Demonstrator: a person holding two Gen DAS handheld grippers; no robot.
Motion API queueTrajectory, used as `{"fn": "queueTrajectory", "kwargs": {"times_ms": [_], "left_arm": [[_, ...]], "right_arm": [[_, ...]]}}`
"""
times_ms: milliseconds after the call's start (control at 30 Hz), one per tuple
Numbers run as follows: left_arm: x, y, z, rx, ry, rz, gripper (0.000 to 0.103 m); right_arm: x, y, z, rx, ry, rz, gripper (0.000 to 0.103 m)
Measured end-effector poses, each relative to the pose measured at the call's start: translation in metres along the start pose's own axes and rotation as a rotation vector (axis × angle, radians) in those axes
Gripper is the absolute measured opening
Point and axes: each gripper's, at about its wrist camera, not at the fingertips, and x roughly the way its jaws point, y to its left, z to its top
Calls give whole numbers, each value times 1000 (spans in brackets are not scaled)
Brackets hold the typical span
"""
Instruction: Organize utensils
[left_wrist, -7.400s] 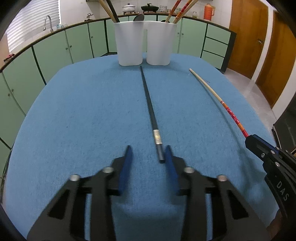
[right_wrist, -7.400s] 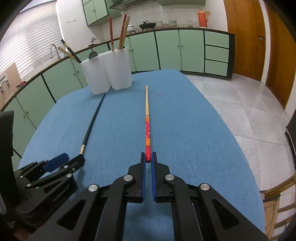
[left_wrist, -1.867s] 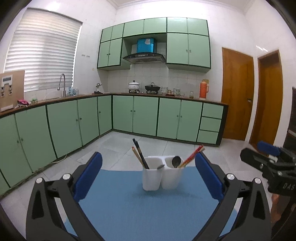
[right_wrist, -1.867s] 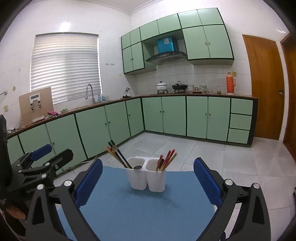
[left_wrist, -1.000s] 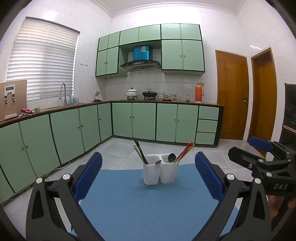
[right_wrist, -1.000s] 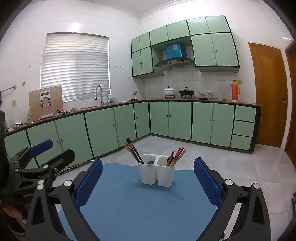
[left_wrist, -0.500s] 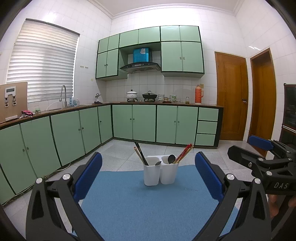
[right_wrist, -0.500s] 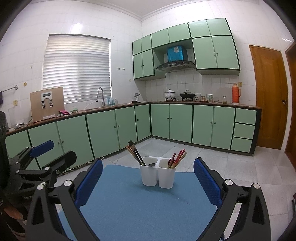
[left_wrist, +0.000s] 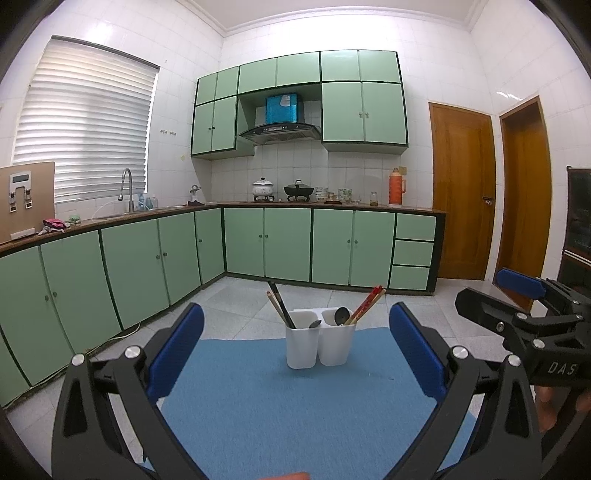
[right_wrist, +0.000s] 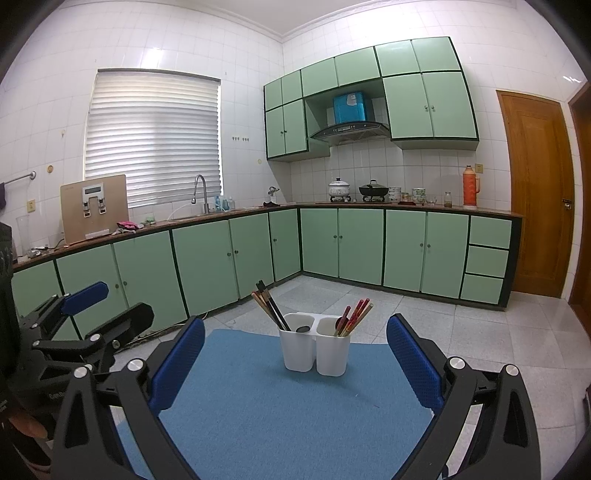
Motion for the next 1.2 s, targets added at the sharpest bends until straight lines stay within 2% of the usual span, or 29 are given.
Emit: {"fn": "queueTrajectory", "kwargs": {"times_ms": [1200], "left_arm": [[-1, 4, 0, -11, -4, 6, 97]], "right_arm": [[-1, 0, 3, 0, 2, -3, 97]]}}
